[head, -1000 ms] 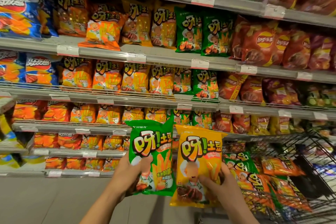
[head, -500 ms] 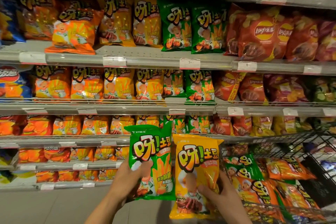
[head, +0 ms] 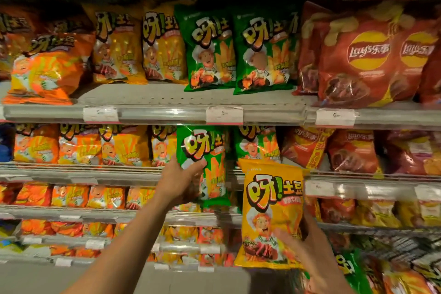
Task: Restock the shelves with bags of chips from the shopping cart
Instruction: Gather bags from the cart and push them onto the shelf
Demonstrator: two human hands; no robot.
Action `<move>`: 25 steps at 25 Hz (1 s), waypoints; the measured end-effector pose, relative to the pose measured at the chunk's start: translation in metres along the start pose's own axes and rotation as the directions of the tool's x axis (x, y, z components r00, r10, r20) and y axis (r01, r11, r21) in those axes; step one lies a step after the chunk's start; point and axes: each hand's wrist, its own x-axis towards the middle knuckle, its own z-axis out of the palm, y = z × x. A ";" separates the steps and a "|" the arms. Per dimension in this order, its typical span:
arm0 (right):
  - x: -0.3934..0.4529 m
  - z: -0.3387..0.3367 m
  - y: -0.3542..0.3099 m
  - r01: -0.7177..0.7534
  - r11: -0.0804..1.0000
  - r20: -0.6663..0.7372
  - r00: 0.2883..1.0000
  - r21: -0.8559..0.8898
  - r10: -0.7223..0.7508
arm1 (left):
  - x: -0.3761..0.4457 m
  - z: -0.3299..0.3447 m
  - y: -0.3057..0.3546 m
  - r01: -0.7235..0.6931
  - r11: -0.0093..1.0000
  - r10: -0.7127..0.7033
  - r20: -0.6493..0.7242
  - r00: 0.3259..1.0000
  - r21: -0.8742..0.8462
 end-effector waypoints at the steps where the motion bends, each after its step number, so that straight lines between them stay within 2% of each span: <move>1: 0.011 -0.006 0.000 0.005 1.000 -0.009 1.000 0.006 -0.005 | 0.014 0.008 0.004 -0.011 1.000 0.011 -0.031 0.999 0.024; 3: 0.028 -0.014 0.003 0.018 1.000 -0.043 0.999 -0.014 -0.018 | 0.034 0.022 0.012 -0.005 0.999 0.007 -0.041 0.999 0.042; 6: 0.052 -0.025 0.013 0.003 1.000 -0.042 0.999 -0.025 -0.004 | 0.062 0.035 0.022 0.004 0.996 -0.004 0.006 1.000 -0.094; 8: 0.063 -0.034 0.016 0.006 0.999 -0.015 1.000 -0.042 -0.007 | 0.078 0.034 0.028 0.069 0.989 -0.069 0.005 0.998 -0.132; 10: 0.073 -0.040 0.018 0.005 0.999 -0.010 1.000 -0.045 -0.005 | 0.091 0.028 0.026 0.167 0.980 -0.164 0.034 0.986 -0.106; 12: 0.079 -0.043 0.018 -0.011 1.000 -0.024 1.000 0.003 0.012 | 0.096 0.026 0.017 0.209 0.977 -0.201 0.142 0.969 -0.041; 14: 0.083 -0.044 0.017 -0.007 0.999 -0.026 1.000 0.038 0.008 | 0.096 0.032 0.007 0.203 0.979 -0.195 0.182 0.964 -0.030; 18: 0.084 -0.044 0.011 0.010 0.999 -0.002 1.000 0.048 -0.010 | 0.100 0.042 -0.010 0.185 0.978 -0.168 0.162 0.972 -0.100; 22: 0.086 -0.039 0.010 0.010 1.000 -0.002 1.000 0.023 -0.010 | 0.109 0.030 -0.020 0.156 0.985 -0.132 0.255 0.958 -0.077; 25: 0.085 -0.032 0.010 0.014 1.000 0.000 1.000 0.013 -0.014 | 0.109 0.037 -0.027 0.141 0.988 -0.128 0.180 0.975 -0.061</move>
